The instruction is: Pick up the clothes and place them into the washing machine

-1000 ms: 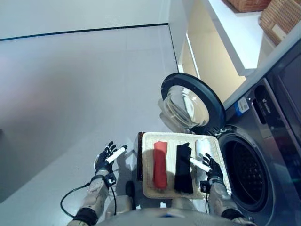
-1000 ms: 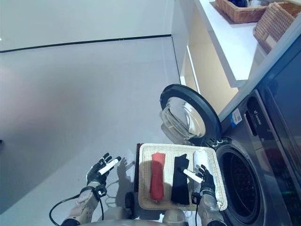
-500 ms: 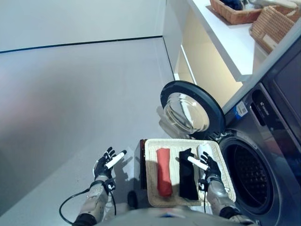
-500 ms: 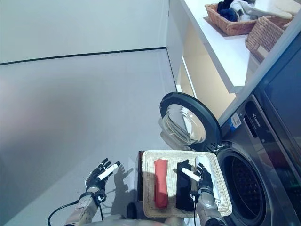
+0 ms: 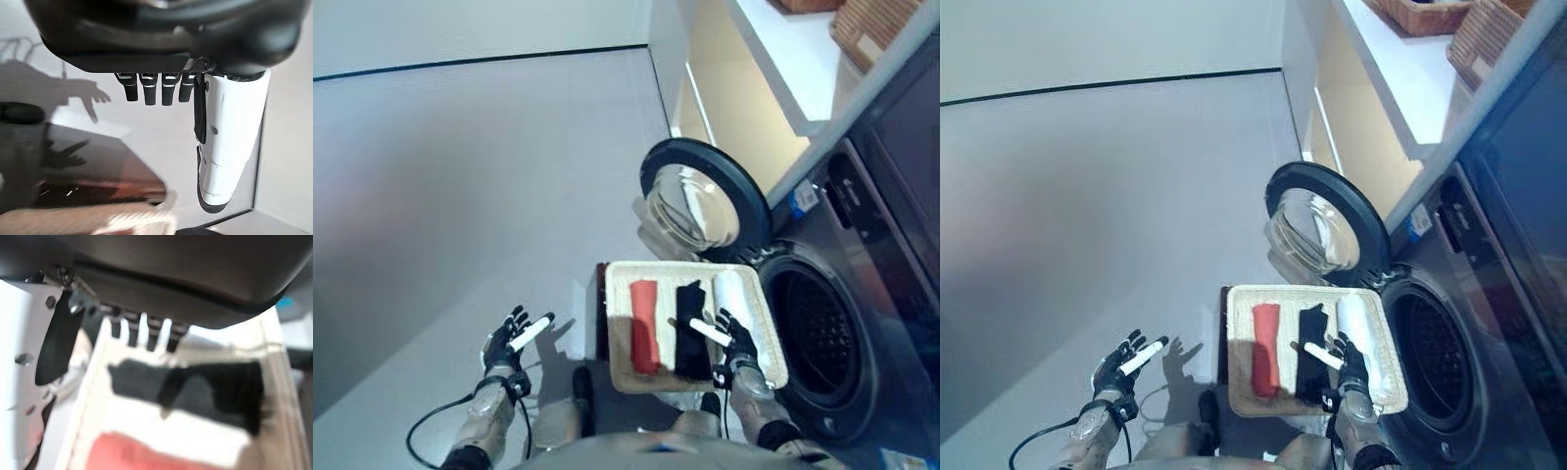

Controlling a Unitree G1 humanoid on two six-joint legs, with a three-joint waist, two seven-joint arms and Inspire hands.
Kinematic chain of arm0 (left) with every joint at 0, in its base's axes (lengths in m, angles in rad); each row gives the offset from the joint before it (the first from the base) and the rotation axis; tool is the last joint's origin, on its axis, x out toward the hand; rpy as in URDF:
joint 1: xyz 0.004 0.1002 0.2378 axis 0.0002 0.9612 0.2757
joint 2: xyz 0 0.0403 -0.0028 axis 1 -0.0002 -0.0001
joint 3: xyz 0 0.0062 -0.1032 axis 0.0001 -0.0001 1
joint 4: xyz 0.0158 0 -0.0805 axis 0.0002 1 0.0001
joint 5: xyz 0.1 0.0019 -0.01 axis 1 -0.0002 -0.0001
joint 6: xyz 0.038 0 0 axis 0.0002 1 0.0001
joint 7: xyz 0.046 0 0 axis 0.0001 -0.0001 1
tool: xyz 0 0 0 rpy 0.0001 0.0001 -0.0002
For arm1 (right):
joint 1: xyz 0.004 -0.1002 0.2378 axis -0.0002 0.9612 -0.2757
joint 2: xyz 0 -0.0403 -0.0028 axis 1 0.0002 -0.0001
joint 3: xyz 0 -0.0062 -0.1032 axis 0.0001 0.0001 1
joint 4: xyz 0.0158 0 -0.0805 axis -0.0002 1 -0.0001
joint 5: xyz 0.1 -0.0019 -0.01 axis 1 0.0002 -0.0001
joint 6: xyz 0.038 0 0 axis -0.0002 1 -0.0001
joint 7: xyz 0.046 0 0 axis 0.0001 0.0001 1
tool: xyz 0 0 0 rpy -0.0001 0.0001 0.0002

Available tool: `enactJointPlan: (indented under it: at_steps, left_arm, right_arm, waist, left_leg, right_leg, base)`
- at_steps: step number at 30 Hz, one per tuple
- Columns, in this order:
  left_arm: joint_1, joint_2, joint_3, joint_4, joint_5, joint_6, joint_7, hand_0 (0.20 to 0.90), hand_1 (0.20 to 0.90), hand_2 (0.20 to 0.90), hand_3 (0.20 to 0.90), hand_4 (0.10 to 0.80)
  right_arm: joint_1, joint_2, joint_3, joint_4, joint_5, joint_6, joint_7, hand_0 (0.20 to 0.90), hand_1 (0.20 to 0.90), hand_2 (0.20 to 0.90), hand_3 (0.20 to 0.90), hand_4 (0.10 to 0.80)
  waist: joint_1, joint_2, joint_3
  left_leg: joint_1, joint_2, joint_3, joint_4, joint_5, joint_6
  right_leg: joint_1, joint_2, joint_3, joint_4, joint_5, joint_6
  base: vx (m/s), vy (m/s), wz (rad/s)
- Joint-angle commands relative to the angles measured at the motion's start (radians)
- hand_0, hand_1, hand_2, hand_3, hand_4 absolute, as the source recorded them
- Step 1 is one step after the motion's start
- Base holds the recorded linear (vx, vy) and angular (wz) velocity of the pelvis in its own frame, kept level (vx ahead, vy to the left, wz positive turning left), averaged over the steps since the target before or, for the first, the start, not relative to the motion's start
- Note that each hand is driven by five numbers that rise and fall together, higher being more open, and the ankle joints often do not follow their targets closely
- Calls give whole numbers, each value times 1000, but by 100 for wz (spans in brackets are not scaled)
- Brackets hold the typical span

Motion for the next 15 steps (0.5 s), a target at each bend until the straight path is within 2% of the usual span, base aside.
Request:
enactJointPlan:
  at_steps: [1,2,3,4,5,6,7,8,10,11,12,15]
  left_arm:
    - [-20,-20,16,-101,2,-57,-9,900,900,900,900,800]
    - [-20,-20,16,-102,2,-57,-9,900,900,900,900,800]
    - [-20,-16,16,-114,3,-56,-9,900,900,900,900,800]
    - [-22,-11,12,-123,4,-57,-10,900,900,900,900,800]
    - [-34,-7,11,-125,1,-65,-5,900,900,900,900,800]
    - [-35,-8,12,-124,1,-66,-5,900,900,900,900,800]
    - [-57,-7,10,-125,-11,-77,3,900,900,900,900,800]
    - [-75,6,23,-148,-21,-91,22,900,900,900,900,800]
    - [-69,6,24,-160,-15,-87,21,900,900,900,900,800]
    - [-81,-1,6,-152,-21,-89,17,900,900,900,900,800]
    - [-107,-15,-13,-142,-28,-87,22,900,900,900,900,800]
    - [-115,-21,-27,-147,-27,-85,16,900,900,900,900,800]
  right_arm:
    - [-18,-86,-44,-84,-31,-60,-27,900,900,900,900,800]
    - [-18,-86,-44,-84,-31,-60,-27,900,900,900,900,800]
    - [-26,-90,-43,-89,-32,-62,-29,900,900,900,900,800]
    - [-30,-93,-39,-96,-33,-64,-30,900,900,900,900,800]
    - [-51,-92,-35,-100,-30,-68,-41,900,900,900,900,800]
    - [-52,-92,-35,-100,-30,-68,-41,900,900,900,900,800]
    - [-83,-95,-34,-94,-18,-73,-52,900,900,900,900,800]
    - [-120,-94,-21,-87,-25,-68,-57,900,900,900,900,800]
    - [-105,-99,-23,-86,-37,-66,-57,900,900,900,900,800]
    - [-119,-101,-12,-66,-39,-62,-61,900,900,900,900,800]
    - [-123,-108,-17,-70,-39,-63,-78,900,900,900,900,800]
    - [-115,-122,-37,-69,-43,-70,-92,900,900,900,900,800]
  waist:
    - [-8,15,-64]
    - [-6,14,-65]
    - [-9,19,-51]
    - [-15,27,-30]
    - [-23,41,3]
    - [-26,43,5]
    - [-38,46,23]
    - [-38,35,55]
    - [-29,30,63]
    - [-27,31,78]
    - [-32,38,71]
    - [-47,55,69]
  left_leg:
    - [-67,49,-99,87,-49,-29]
    - [-68,49,-97,88,-49,-29]
    - [-60,43,-99,89,-54,-16]
    - [-55,43,-107,92,-55,-14]
    - [-54,50,-114,93,-58,-26]
    - [-53,52,-118,95,-60,-28]
    - [-52,61,-128,96,-75,-43]
    - [-30,85,-127,92,-80,-67]
    - [-47,98,-141,121,-79,-77]
    - [-59,106,-147,111,-64,-83]
    - [-84,118,-158,81,-25,-100]
    - [-128,130,-158,75,-4,-111]
  right_leg:
    - [18,-12,37,136,156,18]
    - [13,-12,40,140,154,18]
    - [-27,-11,68,214,187,11]
    - [-57,-3,82,250,191,6]
    - [-109,-13,71,199,155,-4]
    - [-104,-12,66,200,151,-6]
    - [-158,-20,48,92,132,-11]
    - [-218,-15,2,34,146,-3]
    - [-183,-21,-15,38,132,-1]
    - [-177,-15,-10,46,128,0]
    - [-174,-2,-27,27,129,-1]
    - [-177,-4,-62,24,125,-2]
  base:
    - [-18,-1,21]
    - [-23,38,14]
    - [-45,32,-1]
    - [-87,-5,-3]
    - [-63,-28,-2]
    - [-21,-113,-4]
    - [54,-200,-8]
    - [51,-199,-37]
    - [18,-157,-27]
    - [-79,-198,40]
    - [-102,-123,68]
    - [-82,-130,95]
